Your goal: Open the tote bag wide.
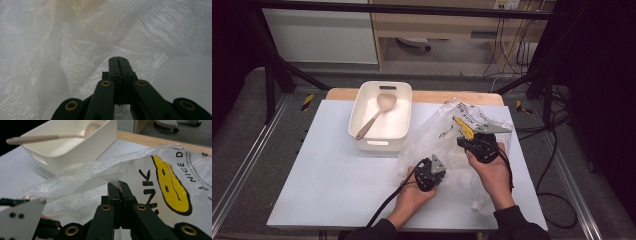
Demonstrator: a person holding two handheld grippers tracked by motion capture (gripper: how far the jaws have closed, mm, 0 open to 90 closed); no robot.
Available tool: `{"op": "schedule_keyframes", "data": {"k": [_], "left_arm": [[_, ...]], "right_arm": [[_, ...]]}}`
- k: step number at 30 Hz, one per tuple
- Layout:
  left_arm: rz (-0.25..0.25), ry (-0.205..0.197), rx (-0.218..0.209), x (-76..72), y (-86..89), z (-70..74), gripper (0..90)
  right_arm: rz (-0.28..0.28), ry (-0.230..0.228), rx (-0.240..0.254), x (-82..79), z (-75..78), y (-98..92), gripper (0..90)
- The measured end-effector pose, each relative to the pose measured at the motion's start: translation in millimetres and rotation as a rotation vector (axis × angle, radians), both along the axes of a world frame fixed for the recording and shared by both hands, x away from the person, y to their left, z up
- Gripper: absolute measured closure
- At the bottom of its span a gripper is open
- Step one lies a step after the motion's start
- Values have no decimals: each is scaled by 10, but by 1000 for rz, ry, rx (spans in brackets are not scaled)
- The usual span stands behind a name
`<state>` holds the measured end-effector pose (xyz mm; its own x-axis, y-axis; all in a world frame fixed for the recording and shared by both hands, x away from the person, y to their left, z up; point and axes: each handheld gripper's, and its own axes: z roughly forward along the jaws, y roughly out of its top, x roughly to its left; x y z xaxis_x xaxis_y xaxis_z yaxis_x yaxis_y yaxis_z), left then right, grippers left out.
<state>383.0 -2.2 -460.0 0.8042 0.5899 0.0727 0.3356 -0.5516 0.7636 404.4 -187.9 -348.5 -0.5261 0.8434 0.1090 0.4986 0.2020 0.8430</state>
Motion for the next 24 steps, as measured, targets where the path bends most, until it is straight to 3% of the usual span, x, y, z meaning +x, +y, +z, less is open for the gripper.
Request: {"op": "schedule_keyframes", "data": {"k": [4, 12, 14, 24], "left_arm": [[-2, -18, 15, -18, -12, 0, 900], [-25, 21, -10, 41, 26, 6, 900], [-37, 37, -17, 74, 42, 11, 900], [-30, 49, 25, 311, 150, 53, 900]], "right_arm": [[-7, -17, 5, 48, 147, -26, 900], [-24, -49, 0, 139, 385, -56, 900], [-30, -53, -12, 168, 422, -60, 900], [-62, -38, -12, 260, 514, -75, 900]]}}
